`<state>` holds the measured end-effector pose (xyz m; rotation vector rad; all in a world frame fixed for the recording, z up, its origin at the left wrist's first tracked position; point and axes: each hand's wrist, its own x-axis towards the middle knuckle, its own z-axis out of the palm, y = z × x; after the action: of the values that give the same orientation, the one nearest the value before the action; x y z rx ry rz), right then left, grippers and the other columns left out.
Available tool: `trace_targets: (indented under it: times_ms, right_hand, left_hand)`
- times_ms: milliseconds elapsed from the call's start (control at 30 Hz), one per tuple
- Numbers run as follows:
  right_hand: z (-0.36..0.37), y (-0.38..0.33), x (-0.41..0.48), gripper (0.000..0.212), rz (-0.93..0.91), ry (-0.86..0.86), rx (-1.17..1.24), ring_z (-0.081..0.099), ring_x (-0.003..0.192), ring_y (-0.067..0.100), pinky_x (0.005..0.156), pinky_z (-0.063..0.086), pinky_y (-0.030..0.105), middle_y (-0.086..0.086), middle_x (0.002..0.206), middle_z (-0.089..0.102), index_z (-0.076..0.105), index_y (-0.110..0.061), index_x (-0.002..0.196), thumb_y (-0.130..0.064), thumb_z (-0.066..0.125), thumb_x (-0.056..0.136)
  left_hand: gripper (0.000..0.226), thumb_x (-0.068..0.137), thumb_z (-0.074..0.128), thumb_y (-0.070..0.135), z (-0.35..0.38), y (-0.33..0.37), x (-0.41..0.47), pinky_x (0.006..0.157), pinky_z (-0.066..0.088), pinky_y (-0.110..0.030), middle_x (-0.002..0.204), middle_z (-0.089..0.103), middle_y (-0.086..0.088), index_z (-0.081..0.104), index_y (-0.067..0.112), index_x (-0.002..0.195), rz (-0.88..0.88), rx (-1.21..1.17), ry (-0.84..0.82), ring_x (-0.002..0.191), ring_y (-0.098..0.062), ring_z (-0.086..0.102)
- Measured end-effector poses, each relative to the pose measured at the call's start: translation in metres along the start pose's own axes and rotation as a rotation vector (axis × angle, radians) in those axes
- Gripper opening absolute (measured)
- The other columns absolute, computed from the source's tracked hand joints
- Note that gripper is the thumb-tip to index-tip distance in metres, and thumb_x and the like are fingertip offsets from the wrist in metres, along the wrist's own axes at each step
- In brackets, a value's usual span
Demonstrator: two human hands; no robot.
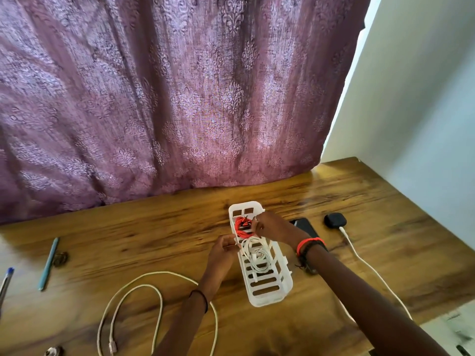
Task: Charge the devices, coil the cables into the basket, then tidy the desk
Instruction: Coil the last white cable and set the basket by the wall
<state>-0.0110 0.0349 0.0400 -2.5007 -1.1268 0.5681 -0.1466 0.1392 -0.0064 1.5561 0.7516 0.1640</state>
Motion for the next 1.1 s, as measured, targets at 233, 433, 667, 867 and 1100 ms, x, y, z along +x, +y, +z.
trace_targets:
  times_ms: [233,433,667,867,1100]
  right_hand:
    - [0.003,-0.027,0.004,0.013,0.011,0.277,0.233,0.064,0.081,0.017,0.068,0.045,0.017,0.006,0.09,0.07,0.069,-0.009,0.087,-0.006,0.057,0.085]
    - [0.032,-0.071,0.008,0.015,-0.061,0.3,0.377,0.06,0.084,0.013,0.065,0.039,0.009,0.006,0.094,0.068,0.067,-0.006,0.098,-0.005,0.059,0.086]
    - [0.076,-0.133,0.014,0.017,-0.194,0.154,0.375,0.065,0.094,0.02,0.073,0.038,0.012,0.011,0.099,0.071,0.068,-0.004,0.1,-0.005,0.059,0.086]
    - [0.128,-0.182,0.015,0.018,-0.281,0.017,0.331,0.063,0.099,0.021,0.077,0.04,0.017,0.013,0.104,0.069,0.067,-0.002,0.101,-0.005,0.056,0.087]
    - [0.17,-0.233,0.018,0.02,-0.312,-0.088,0.28,0.06,0.103,0.029,0.091,0.045,0.037,0.019,0.105,0.067,0.065,0.002,0.101,-0.008,0.053,0.088]
  left_hand:
    - [0.019,0.087,0.059,0.008,-0.014,-0.005,0.007,0.066,0.042,-0.015,0.092,0.062,0.008,0.058,0.018,0.103,0.039,-0.044,0.103,0.088,-0.009,0.056]
    - [0.018,0.086,0.055,-0.006,-0.046,-0.023,0.004,0.076,0.044,-0.026,0.094,0.063,-0.003,0.057,0.01,0.095,0.092,-0.055,0.179,0.087,-0.016,0.056]
    - [0.031,0.084,0.054,-0.01,-0.121,-0.044,-0.03,0.066,0.041,-0.011,0.08,0.061,0.008,0.06,0.02,0.079,0.197,0.161,0.375,0.068,0.002,0.057]
    - [0.031,0.075,0.053,-0.02,-0.188,-0.074,-0.068,0.068,0.033,-0.019,0.083,0.054,-0.004,0.065,0.003,0.091,0.141,0.431,0.637,0.072,-0.018,0.051]
    - [0.023,0.088,0.057,0.017,-0.224,-0.104,-0.074,0.083,0.042,-0.038,0.108,0.048,-0.014,0.053,0.002,0.105,-0.17,0.666,0.525,0.1,-0.034,0.051]
